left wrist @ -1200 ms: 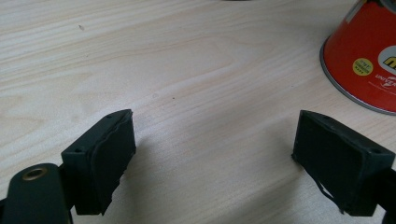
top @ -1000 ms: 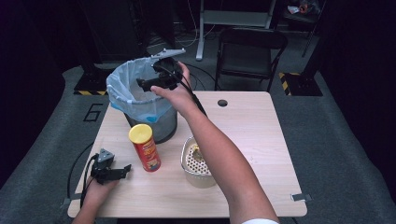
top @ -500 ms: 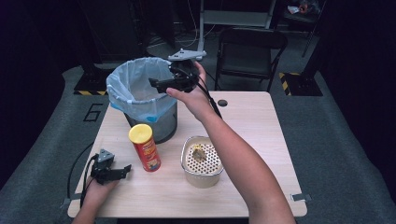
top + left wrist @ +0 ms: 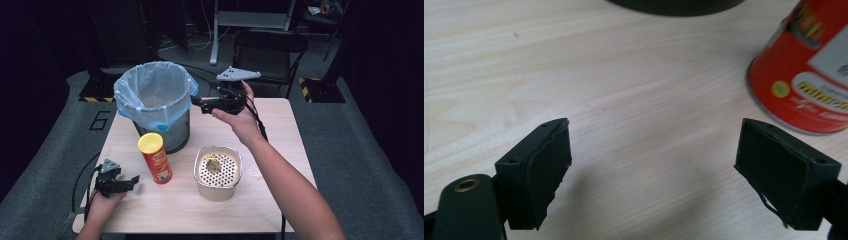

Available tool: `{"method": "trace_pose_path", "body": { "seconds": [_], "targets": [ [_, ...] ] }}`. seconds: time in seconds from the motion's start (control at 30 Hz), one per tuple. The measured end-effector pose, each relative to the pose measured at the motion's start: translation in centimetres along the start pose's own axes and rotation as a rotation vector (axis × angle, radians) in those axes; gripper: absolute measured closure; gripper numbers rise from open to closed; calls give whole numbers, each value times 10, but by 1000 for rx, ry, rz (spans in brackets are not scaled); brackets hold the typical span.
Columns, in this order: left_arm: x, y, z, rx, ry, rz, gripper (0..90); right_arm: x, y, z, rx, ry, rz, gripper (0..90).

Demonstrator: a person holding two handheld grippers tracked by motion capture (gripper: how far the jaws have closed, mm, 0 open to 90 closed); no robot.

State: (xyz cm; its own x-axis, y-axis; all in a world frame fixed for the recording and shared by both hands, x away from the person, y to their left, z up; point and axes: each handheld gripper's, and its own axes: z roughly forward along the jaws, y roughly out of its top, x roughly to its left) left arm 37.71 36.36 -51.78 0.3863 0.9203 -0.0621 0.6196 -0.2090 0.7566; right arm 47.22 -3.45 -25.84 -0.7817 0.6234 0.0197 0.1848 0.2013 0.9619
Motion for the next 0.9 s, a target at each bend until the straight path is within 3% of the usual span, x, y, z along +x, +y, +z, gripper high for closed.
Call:
{"method": "trace_pose_path", "body": {
  "seconds": [0.27,0.33,0.57,0.9],
  "targets": [
    [-12,9,-9,-31,-32,17,118,-15,-27,-23,9,-51,8,179],
    [-18,12,-13,-33,-62,51,117,-18,-39,-31,29,-75,6,179],
    [-32,20,-18,-42,-127,108,117,-21,-63,-46,54,-105,-15,178],
    [-53,30,-19,-65,-198,153,118,-32,-94,-64,78,-146,9,181]
  ]
}}
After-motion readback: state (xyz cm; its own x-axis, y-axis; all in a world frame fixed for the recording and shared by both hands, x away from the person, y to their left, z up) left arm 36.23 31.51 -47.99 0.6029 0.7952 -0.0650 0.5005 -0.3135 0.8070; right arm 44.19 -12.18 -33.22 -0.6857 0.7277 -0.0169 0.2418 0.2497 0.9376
